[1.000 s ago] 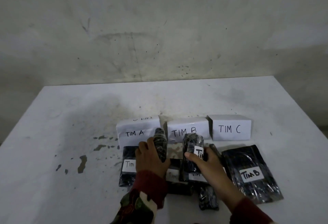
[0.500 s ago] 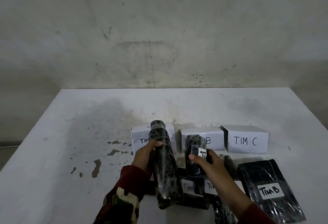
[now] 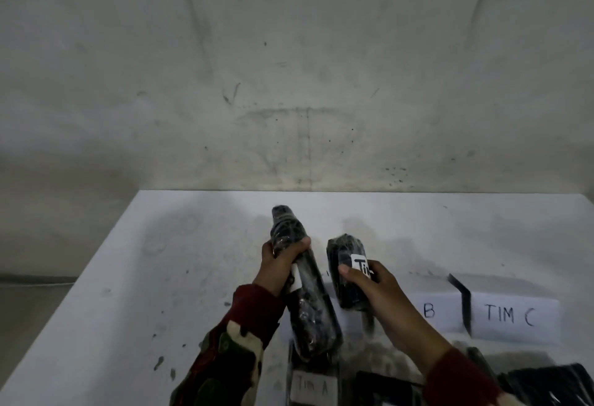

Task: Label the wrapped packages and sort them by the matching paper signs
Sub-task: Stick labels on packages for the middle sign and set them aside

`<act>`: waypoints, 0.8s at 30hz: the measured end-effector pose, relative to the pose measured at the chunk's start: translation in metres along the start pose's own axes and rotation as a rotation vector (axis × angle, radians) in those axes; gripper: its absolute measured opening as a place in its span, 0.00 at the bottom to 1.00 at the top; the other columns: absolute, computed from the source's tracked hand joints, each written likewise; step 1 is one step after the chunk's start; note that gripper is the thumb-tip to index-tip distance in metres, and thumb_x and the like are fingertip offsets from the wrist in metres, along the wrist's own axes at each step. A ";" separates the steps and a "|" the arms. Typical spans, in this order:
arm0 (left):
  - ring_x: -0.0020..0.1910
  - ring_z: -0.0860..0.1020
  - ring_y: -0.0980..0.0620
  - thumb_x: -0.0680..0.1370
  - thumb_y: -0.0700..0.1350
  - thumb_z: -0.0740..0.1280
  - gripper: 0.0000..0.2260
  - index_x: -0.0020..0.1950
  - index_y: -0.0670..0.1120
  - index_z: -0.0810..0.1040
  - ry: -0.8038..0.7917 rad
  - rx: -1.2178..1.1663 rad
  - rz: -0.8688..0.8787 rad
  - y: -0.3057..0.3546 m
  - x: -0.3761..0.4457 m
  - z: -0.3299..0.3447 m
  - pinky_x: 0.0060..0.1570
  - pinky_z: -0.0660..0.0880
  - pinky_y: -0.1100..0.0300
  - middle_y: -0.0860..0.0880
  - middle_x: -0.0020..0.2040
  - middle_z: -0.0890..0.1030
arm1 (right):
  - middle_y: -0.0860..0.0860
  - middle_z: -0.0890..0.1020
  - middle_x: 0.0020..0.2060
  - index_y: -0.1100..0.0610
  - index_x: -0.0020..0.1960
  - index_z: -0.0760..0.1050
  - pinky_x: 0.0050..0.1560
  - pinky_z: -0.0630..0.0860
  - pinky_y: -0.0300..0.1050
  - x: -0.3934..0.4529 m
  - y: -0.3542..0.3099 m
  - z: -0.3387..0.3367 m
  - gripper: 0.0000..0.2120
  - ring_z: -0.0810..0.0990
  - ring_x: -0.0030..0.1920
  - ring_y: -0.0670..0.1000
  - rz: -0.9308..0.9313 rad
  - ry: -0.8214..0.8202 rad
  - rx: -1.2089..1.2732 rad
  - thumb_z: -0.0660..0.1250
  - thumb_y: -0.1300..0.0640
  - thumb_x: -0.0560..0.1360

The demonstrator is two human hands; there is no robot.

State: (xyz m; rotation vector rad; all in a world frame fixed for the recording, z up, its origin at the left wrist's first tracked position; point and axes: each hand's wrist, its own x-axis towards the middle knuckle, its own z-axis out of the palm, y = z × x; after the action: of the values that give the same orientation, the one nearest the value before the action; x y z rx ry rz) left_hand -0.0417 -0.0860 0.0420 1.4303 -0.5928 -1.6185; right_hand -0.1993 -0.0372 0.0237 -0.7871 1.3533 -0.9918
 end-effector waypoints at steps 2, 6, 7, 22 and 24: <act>0.36 0.74 0.45 0.75 0.44 0.64 0.16 0.61 0.42 0.67 -0.038 -0.056 -0.068 0.009 0.016 -0.002 0.34 0.71 0.57 0.43 0.41 0.74 | 0.53 0.80 0.49 0.56 0.56 0.72 0.33 0.76 0.37 0.017 -0.008 0.005 0.18 0.81 0.46 0.50 0.011 0.006 0.017 0.70 0.50 0.70; 0.35 0.73 0.47 0.74 0.41 0.60 0.09 0.54 0.43 0.69 -0.031 -0.111 -0.090 0.022 0.051 0.002 0.34 0.71 0.58 0.44 0.42 0.74 | 0.55 0.80 0.49 0.57 0.56 0.70 0.36 0.80 0.42 0.053 -0.021 0.009 0.20 0.82 0.46 0.52 0.033 0.023 0.009 0.71 0.50 0.70; 0.37 0.73 0.47 0.74 0.41 0.62 0.11 0.56 0.44 0.69 -0.019 -0.066 -0.077 0.025 0.060 0.005 0.35 0.72 0.58 0.44 0.43 0.74 | 0.55 0.80 0.49 0.57 0.57 0.70 0.41 0.81 0.46 0.065 -0.023 0.010 0.21 0.82 0.47 0.53 0.036 0.033 -0.002 0.71 0.49 0.69; 0.34 0.78 0.53 0.71 0.41 0.70 0.18 0.58 0.46 0.70 0.082 0.101 0.028 0.032 0.157 0.025 0.27 0.72 0.62 0.48 0.41 0.78 | 0.49 0.75 0.44 0.52 0.59 0.63 0.24 0.72 0.31 0.161 -0.015 0.016 0.36 0.78 0.38 0.46 -0.103 0.220 -0.264 0.80 0.59 0.59; 0.34 0.78 0.52 0.71 0.41 0.71 0.17 0.57 0.45 0.71 0.076 0.103 0.025 0.028 0.155 0.027 0.29 0.72 0.62 0.48 0.41 0.79 | 0.51 0.74 0.49 0.52 0.62 0.62 0.26 0.73 0.33 0.156 -0.013 0.012 0.40 0.79 0.42 0.50 -0.130 0.254 -0.307 0.80 0.59 0.58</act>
State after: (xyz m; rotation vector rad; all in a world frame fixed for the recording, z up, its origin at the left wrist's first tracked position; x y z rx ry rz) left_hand -0.0528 -0.2358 -0.0135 1.5472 -0.6553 -1.5260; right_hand -0.1962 -0.1859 -0.0271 -1.0144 1.7182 -1.0234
